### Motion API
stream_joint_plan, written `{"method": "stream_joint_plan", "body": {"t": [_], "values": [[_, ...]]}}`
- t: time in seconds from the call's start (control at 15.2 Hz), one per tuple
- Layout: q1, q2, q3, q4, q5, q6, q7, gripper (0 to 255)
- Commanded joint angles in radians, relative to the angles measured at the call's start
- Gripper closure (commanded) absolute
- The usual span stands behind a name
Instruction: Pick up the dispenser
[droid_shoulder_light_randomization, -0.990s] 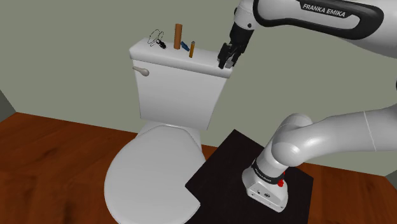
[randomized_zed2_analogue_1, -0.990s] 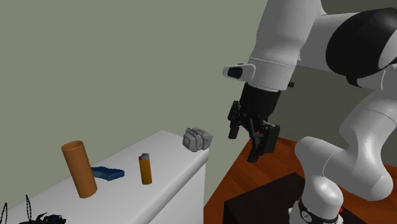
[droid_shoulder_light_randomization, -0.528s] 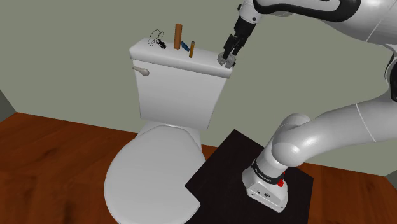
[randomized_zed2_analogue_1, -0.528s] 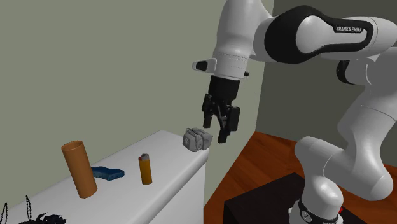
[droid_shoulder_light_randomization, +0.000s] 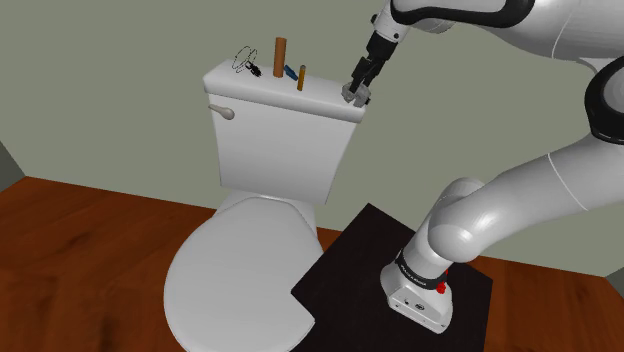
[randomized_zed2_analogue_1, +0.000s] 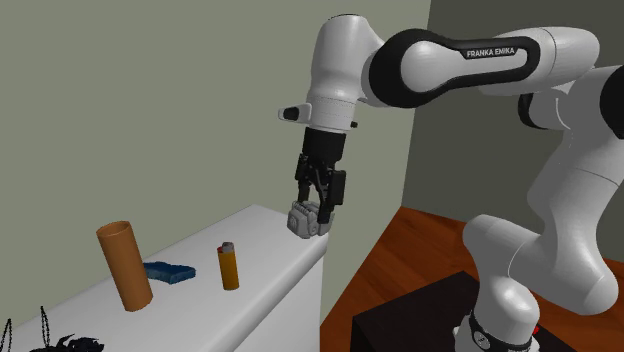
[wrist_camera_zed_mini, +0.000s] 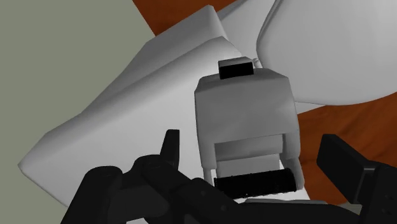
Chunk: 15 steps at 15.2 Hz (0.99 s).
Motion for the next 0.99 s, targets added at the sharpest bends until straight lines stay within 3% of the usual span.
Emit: {"method": "stream_joint_plan", "body": {"t": [0.0, 0.26, 0.33, 0.92], "values": [[-0.001, 0.000, -0.004, -0.028, -0.001, 0.029, -0.003, 0], [-0.002, -0.001, -0.006, -0.050, -0.002, 0.049, -0.004, 0], [-0.002, -0.003, -0.005, -0.053, -0.003, 0.051, -0.003, 255], [-0.002, -0.001, -0.006, -0.050, -0.003, 0.049, -0.004, 255]]}}
